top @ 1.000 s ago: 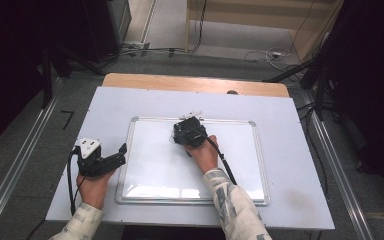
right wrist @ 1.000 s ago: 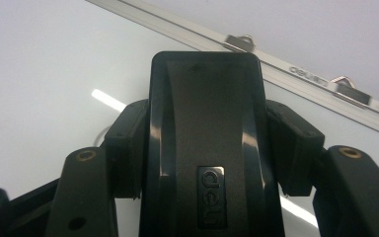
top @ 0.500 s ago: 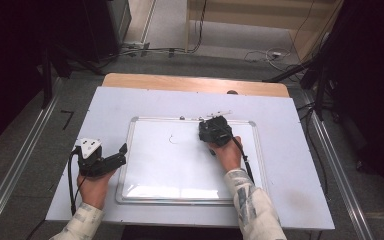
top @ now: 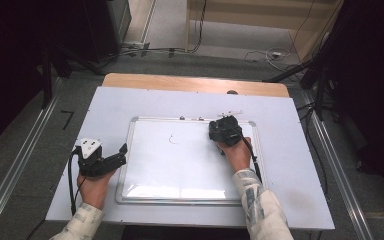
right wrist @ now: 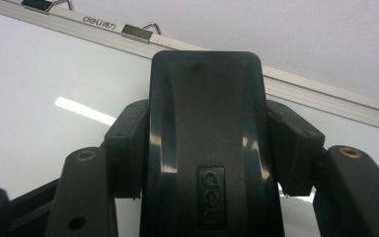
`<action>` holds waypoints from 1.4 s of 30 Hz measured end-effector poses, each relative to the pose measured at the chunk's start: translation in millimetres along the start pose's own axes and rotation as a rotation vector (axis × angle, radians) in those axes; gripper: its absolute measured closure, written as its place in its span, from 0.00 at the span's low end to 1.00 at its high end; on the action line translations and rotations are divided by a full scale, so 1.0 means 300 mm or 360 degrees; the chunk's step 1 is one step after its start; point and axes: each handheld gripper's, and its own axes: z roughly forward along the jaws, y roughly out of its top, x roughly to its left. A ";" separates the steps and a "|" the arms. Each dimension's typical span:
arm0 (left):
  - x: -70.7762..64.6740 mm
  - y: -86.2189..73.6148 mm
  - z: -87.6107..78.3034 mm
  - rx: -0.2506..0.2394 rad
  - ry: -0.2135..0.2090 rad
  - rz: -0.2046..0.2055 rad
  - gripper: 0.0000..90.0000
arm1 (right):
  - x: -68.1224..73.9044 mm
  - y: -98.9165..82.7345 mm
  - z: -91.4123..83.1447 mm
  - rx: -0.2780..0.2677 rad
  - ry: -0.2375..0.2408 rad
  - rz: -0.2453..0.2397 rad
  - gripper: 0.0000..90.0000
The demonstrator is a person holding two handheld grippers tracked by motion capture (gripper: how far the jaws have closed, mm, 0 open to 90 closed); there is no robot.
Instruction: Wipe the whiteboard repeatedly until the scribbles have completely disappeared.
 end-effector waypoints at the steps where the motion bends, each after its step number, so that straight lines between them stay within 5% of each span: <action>1: 0.000 0.000 0.000 0.0000 0.0000 -0.0001 0.12 | -0.001 0.000 0.000 0.0000 0.0002 0.0000 0.43; 31: -0.001 0.000 0.001 0.0000 -0.0003 0.0001 0.12 | -0.012 -0.007 -0.018 -0.0044 0.0020 0.0036 0.43; 42: -0.004 0.001 -0.002 -0.0002 -0.0007 0.0005 0.12 | 0.031 -0.003 -0.006 -0.0050 0.0033 0.0027 0.44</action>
